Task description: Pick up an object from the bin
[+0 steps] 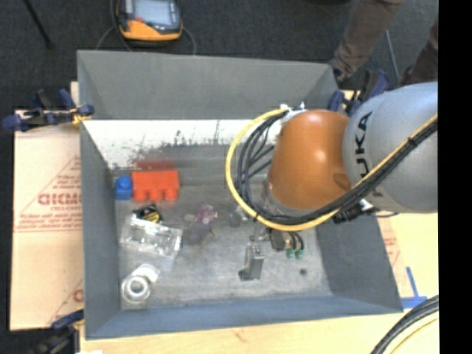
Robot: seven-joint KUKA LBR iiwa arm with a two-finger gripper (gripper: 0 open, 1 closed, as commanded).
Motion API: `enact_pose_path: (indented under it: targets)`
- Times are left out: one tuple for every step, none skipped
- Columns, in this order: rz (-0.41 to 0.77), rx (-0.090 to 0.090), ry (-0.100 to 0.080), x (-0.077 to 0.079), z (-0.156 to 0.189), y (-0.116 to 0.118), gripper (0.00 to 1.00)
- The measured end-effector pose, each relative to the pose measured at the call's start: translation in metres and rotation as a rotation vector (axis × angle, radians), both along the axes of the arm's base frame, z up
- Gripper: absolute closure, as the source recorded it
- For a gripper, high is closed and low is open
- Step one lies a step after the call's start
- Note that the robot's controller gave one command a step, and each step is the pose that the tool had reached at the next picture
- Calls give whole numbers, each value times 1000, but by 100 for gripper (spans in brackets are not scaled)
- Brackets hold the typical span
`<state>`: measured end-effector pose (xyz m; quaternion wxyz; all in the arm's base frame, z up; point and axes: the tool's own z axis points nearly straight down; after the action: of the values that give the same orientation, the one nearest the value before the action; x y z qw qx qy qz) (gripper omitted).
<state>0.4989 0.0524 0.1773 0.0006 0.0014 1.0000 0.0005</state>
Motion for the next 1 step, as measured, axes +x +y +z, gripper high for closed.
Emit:
enact_pose_path:
  targets:
    - [5,1,-1,80,-107,49,0]
